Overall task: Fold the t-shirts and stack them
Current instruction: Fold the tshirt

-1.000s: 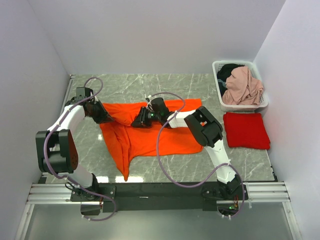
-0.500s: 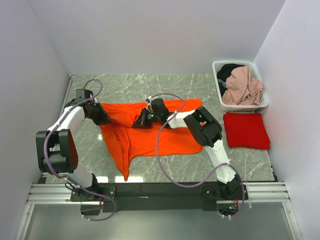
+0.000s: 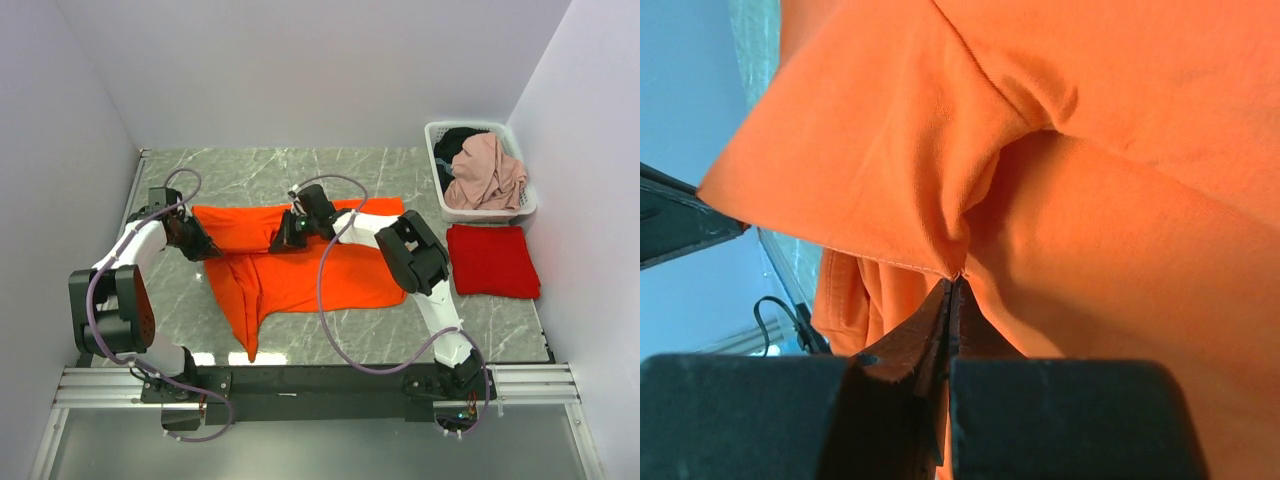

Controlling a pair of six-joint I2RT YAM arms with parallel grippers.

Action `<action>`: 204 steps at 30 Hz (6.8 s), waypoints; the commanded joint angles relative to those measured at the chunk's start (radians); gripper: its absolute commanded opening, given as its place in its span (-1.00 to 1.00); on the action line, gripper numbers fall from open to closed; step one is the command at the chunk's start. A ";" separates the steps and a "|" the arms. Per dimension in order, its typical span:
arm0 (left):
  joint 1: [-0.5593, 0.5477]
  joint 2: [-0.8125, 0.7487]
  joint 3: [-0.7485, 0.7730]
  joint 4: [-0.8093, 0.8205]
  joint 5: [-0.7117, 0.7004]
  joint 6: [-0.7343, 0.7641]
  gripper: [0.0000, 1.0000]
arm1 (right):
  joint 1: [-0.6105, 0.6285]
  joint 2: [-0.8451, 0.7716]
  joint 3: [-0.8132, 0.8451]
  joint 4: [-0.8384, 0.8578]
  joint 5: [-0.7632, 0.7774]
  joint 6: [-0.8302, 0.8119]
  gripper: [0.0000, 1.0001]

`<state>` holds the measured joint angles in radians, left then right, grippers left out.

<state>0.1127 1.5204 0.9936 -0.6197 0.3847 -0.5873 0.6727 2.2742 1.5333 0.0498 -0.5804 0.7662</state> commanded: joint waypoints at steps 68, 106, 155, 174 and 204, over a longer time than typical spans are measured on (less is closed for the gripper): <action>0.097 0.667 0.577 0.115 -0.380 -0.147 -0.25 | -0.565 -0.070 0.027 -0.364 0.335 -0.033 -0.28; -0.079 -0.437 -0.375 0.040 -0.394 -0.238 0.75 | -0.397 -0.895 -0.720 -0.527 0.577 -0.257 -0.06; 0.192 -0.443 -0.222 -0.205 -0.428 -0.206 -0.64 | -0.590 -1.110 -0.797 -0.735 0.726 -0.186 -0.47; -0.102 -0.229 -0.116 -0.070 -0.466 -0.149 0.63 | -0.354 -0.817 -0.492 -0.539 0.547 -0.288 -0.22; -0.295 -0.019 -0.090 -0.098 -0.748 -0.229 -0.09 | -0.297 -0.731 -0.595 -0.387 0.421 -0.263 -0.23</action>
<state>-0.1802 1.5047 0.9237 -0.7158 -0.2955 -0.7841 0.3740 1.5414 0.9417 -0.3794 -0.1516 0.5076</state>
